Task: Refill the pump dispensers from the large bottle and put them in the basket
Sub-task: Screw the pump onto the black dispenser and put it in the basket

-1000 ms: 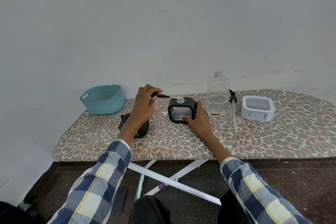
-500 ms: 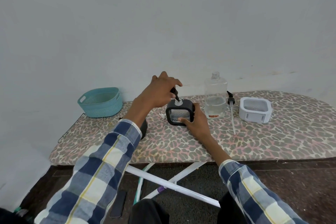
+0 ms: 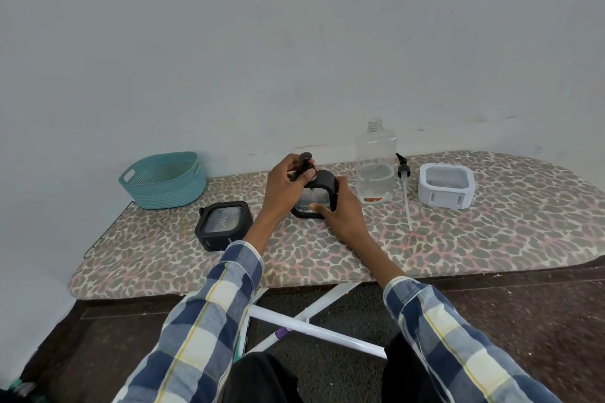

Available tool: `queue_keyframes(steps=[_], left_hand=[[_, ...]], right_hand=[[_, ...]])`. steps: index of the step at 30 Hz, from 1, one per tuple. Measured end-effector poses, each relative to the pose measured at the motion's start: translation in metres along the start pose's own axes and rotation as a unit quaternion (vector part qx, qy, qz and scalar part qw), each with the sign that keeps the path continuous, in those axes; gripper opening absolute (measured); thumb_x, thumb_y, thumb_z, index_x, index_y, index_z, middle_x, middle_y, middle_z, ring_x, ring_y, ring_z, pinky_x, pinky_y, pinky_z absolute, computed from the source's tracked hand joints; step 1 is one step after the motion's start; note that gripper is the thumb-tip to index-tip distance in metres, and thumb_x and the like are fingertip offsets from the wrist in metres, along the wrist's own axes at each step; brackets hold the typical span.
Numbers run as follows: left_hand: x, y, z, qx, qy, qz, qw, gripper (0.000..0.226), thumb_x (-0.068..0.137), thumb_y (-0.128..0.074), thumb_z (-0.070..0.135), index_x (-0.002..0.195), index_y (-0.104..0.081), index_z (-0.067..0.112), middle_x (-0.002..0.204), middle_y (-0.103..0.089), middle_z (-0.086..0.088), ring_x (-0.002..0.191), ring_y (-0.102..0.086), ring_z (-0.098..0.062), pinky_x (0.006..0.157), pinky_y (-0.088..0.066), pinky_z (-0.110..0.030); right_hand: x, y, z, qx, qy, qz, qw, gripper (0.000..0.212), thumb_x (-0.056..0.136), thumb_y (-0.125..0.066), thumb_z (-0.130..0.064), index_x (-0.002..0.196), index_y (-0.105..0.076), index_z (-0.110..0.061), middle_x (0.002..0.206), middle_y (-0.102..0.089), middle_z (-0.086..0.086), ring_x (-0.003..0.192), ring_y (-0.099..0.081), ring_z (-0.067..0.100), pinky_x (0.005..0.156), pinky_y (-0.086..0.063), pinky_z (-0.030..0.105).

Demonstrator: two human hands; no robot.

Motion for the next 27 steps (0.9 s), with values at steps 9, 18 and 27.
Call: queue_keyframes(steps=[9,18,27], left_hand=[[-0.015,-0.020,-0.006,-0.049,0.002,0.099,0.994,0.030,0.096,-0.078,0.040,0.118,-0.070,0.021,0.112,-0.074,0.005,0.102,-0.070,-0.003,0.090,-0.060,-0.030],[-0.016,-0.021,-0.018,-0.129,-0.008,0.094,0.987,0.023,0.105,-0.063,0.027,0.122,-0.052,0.016,0.114,-0.078,-0.007,0.108,-0.075,-0.020,0.096,-0.061,-0.043],[-0.017,-0.021,-0.019,-0.134,0.010,0.064,0.989,0.025,0.107,-0.051,0.032,0.120,-0.070,0.022,0.120,-0.075,-0.002,0.115,-0.069,-0.017,0.096,-0.051,-0.031]], right_hand=[[-0.001,0.000,-0.002,-0.019,0.005,-0.003,1.000,0.050,0.093,-0.082,-0.024,0.124,-0.042,-0.018,0.110,-0.059,-0.002,0.089,-0.059,0.014,0.062,-0.041,0.014],[0.000,-0.001,-0.003,-0.026,0.004,-0.001,1.000,0.053,0.091,-0.085,-0.028,0.118,-0.040,-0.023,0.102,-0.056,-0.009,0.081,-0.054,-0.004,0.063,-0.042,0.009],[-0.001,0.001,-0.005,-0.023,0.016,0.003,1.000,0.052,0.092,-0.083,-0.024,0.119,-0.039,-0.024,0.106,-0.057,-0.006,0.087,-0.057,0.012,0.063,-0.041,0.010]])
Point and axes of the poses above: each hand's wrist, its own x-axis towards the middle knuckle, its own y-axis out of the back of the hand, z = x × y, the point moved 6 cm from there along x, towards the middle knuckle
